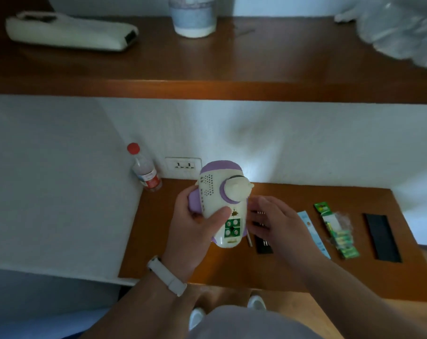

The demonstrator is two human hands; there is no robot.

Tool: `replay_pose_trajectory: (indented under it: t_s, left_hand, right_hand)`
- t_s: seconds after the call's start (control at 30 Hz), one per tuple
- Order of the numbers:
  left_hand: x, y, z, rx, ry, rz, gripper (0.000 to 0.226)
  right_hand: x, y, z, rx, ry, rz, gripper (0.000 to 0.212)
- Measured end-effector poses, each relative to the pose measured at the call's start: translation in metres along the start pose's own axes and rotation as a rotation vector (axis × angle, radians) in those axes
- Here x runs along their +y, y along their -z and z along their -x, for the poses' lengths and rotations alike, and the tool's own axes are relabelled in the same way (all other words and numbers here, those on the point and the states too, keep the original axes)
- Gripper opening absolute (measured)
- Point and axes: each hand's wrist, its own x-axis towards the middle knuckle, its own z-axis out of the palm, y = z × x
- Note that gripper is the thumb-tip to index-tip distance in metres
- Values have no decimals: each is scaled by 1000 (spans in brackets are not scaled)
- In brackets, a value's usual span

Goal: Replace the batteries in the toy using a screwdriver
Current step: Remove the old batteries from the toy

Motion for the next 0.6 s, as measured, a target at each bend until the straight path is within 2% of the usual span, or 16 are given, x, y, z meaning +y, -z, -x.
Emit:
replay_pose_trajectory:
  t_s: [0.13, 0.23, 0.47, 0.53, 0.6]
  left_hand:
    - [13, -27, 6, 20, -67, -72, 74]
    - [15, -45, 11, 54, -106, -157, 73]
    - [9, -58, 11, 57, -127, -194, 32]
    - [10, -56, 8, 43, -128, -223, 36]
    - [11, -56, 5, 25, -132, -283, 53]
  right_hand:
    - [-7, 13, 10, -85, -165, -235, 26]
    - [-11, 22, 12, -177, -215, -364, 35]
    - [-28, 35, 8, -268, -258, -454, 39]
    - [-29, 38, 6, -280, -266, -462, 39]
    - [-28, 42, 3, -287, -282, -467, 38]
